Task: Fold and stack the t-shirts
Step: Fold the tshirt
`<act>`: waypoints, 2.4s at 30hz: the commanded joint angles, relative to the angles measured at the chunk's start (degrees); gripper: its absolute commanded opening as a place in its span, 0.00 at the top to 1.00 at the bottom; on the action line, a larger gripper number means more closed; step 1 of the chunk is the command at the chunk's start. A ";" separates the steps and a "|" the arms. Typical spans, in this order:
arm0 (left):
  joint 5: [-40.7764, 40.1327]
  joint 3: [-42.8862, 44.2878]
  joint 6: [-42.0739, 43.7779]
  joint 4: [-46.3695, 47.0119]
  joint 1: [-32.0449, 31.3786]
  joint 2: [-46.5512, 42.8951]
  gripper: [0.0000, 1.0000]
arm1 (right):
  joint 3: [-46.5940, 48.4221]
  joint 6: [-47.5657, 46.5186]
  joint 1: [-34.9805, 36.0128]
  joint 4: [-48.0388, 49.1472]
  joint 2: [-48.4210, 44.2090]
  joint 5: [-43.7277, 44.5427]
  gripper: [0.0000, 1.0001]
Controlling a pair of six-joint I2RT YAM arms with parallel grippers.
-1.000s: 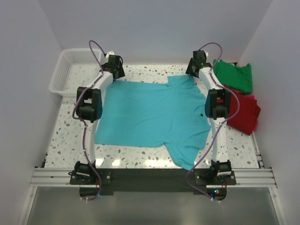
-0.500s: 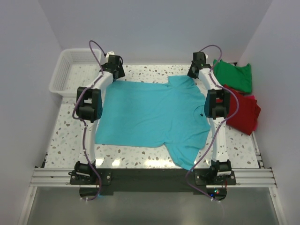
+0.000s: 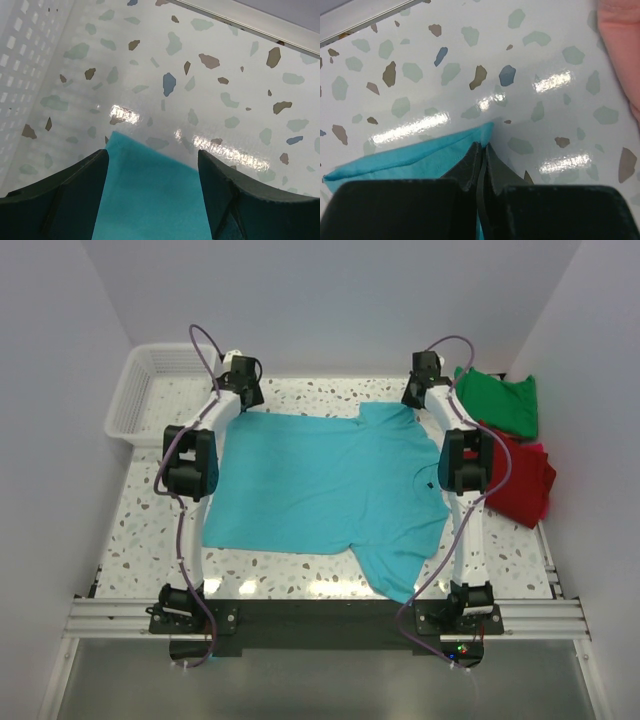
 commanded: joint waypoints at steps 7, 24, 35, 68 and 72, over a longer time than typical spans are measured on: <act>-2.31 2.13 -2.51 -3.14 -0.15 1.32 0.31 | -2.17 -2.02 -0.84 0.21 -9.20 2.00 1.00; -5.21 1.69 -0.58 -4.02 -1.38 5.80 0.41 | -1.73 -2.37 -0.93 0.03 -9.11 1.56 1.00; -7.32 2.56 -0.41 -4.46 -1.29 6.24 0.75 | -1.11 -2.81 -0.84 -0.67 -8.85 1.39 1.00; -5.56 0.55 -1.81 -3.05 -1.38 -0.52 1.00 | -18.51 -3.34 -1.54 2.05 -28.53 0.51 1.00; -5.39 -0.60 -2.16 -2.70 -1.47 -1.93 1.00 | -21.05 -3.42 -1.46 2.32 -31.43 0.24 1.00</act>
